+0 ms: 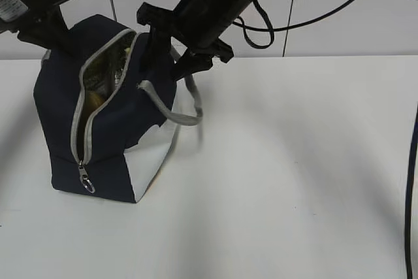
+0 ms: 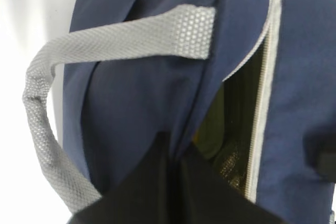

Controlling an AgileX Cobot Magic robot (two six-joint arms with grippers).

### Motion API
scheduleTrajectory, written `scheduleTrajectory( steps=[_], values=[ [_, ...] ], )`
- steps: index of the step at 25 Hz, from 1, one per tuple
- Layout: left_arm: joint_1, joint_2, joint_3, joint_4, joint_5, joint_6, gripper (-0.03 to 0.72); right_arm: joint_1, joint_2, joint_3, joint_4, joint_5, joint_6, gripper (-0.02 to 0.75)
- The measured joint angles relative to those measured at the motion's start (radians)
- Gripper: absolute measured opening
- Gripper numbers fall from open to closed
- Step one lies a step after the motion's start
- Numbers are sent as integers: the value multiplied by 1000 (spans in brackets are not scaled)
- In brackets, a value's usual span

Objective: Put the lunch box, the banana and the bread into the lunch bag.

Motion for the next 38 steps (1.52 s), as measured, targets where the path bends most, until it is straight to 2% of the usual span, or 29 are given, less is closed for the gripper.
scheduleTrajectory(
  steps=[2,4,7,9,12,17,22,29,38],
  values=[
    [0,0,0,0,0,0,-3,0,17,0,5,-7,2,372],
    [0,0,0,-1,0,0,-3,0,19,0,6,-15,2,272],
    [0,0,0,-2,0,0,-3,0,21,-9,7,-16,-7,72],
    [0,0,0,-9,0,0,-3,0,25,-33,1,3,-23,13],
    [0,0,0,-53,1,0,-3,0,31,-101,-60,68,-29,-1],
    [-4,0,0,-198,-17,34,-3,0,36,-274,-212,153,-33,-3],
    [-56,0,0,-256,-90,42,-3,-2,34,-370,-325,159,-12,-3],
    [-124,4,0,-272,-197,42,-3,-2,33,-368,-453,174,3,-3],
    [-141,94,0,-353,-237,44,-3,-2,-1,-219,-545,169,3,-5]
  ],
)
